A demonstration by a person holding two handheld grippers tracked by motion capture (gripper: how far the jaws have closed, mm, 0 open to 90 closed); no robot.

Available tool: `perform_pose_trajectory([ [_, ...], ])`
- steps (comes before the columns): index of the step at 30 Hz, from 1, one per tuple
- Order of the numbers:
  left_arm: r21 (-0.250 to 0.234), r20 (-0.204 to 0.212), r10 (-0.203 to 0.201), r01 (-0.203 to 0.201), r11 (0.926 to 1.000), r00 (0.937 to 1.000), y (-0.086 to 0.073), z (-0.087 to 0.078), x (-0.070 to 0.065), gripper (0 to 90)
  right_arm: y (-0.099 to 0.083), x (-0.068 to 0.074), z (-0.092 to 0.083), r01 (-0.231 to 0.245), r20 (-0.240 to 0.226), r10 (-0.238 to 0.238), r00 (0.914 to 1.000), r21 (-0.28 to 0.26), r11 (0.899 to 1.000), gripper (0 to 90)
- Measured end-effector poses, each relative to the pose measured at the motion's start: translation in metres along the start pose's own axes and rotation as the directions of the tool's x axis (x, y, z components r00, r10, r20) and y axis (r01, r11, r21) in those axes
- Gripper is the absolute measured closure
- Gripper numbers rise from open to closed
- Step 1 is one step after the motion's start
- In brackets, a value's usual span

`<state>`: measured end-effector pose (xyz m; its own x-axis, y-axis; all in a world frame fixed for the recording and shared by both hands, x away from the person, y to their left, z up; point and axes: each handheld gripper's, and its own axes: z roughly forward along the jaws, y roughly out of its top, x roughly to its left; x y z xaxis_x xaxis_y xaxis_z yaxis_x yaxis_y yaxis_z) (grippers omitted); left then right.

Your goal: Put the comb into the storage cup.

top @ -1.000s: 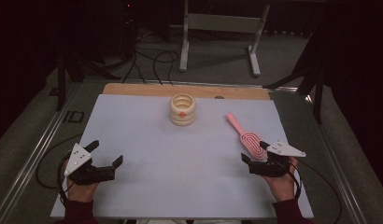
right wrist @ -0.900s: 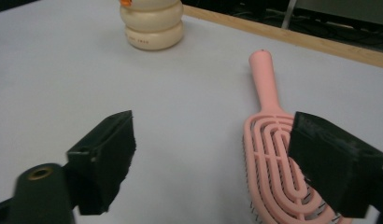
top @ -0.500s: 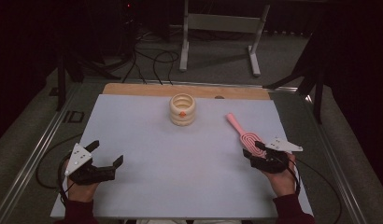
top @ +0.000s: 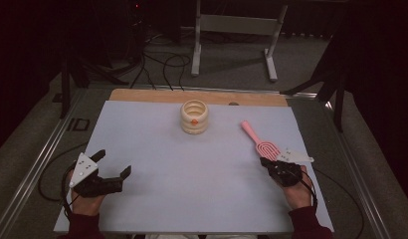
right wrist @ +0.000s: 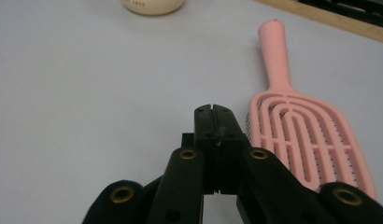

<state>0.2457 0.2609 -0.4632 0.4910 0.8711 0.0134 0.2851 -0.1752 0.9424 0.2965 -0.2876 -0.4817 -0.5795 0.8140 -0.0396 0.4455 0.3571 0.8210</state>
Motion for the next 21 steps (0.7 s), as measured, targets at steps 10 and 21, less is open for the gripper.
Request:
perform_pose_trajectory([
  [10,0.000,-0.002,-0.001,0.001,1.0000,1.0000,0.000,0.000,0.000,0.0,-0.004,-0.002,0.012,0.013,0.018,-0.015,0.9997,0.074,0.997,89.8],
  [21,0.001,-0.003,0.000,0.000,1.0000,1.0000,0.000,0.000,0.000,0.0,-0.007,-0.008,0.020,0.000,0.032,-0.003,0.9995,0.119,0.993,89.8],
])
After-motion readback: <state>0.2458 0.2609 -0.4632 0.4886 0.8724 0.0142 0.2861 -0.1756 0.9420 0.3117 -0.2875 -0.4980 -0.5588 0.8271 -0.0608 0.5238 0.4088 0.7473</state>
